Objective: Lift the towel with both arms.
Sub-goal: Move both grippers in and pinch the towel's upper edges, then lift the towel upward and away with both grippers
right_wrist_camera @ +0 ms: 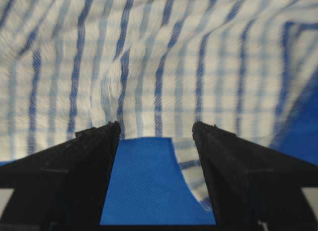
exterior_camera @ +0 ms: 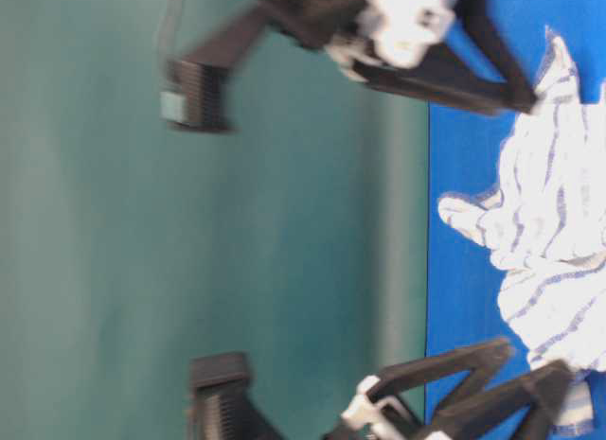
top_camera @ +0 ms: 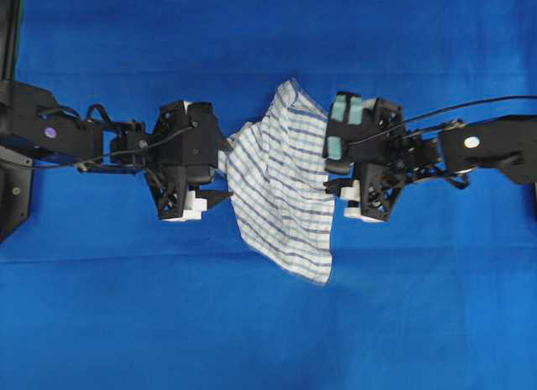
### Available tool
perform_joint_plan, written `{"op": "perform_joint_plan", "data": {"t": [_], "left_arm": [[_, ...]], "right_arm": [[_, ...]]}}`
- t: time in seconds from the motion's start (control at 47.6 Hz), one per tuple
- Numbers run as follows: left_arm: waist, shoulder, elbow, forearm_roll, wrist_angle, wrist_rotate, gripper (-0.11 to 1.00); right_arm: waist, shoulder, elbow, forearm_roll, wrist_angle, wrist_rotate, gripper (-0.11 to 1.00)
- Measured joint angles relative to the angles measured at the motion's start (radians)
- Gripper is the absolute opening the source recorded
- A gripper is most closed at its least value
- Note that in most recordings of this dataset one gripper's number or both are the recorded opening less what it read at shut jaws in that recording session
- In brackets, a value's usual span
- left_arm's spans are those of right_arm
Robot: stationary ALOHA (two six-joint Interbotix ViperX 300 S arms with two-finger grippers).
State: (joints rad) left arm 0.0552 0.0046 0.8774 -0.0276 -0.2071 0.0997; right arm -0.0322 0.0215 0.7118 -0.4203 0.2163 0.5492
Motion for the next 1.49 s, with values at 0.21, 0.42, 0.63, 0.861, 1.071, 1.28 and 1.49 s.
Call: {"op": "perform_joint_plan", "data": {"t": [0.21, 0.42, 0.63, 0.861, 1.071, 1.28, 1.49], "left_arm": [[0.002, 0.098, -0.002, 0.000, -0.080, -0.032, 0.87], [0.002, 0.118, -0.002, 0.000, -0.087, -0.032, 0.60], [0.003, 0.118, -0.002, 0.000, -0.087, -0.034, 0.06], [0.005, 0.103, 0.000, -0.002, -0.077, -0.035, 0.05], [0.018, -0.011, 0.002, 0.000, 0.017, -0.031, 0.05], [0.041, -0.210, -0.011, -0.002, 0.158, -0.023, 0.05], [0.078, -0.423, -0.077, -0.002, 0.330, -0.023, 0.05]], "right_arm": [[-0.031, 0.084, 0.000, 0.000, -0.032, 0.000, 0.64], [-0.037, 0.086, 0.000, 0.000, -0.038, 0.000, 0.48], [-0.037, 0.086, 0.000, -0.002, -0.043, 0.000, 0.01], [-0.037, 0.072, 0.000, -0.002, -0.046, 0.000, 0.01], [-0.037, -0.034, -0.015, -0.002, -0.032, -0.011, 0.01], [-0.037, -0.169, -0.058, -0.003, 0.074, -0.031, 0.01], [-0.038, -0.293, -0.163, -0.003, 0.250, -0.080, 0.01]]}}
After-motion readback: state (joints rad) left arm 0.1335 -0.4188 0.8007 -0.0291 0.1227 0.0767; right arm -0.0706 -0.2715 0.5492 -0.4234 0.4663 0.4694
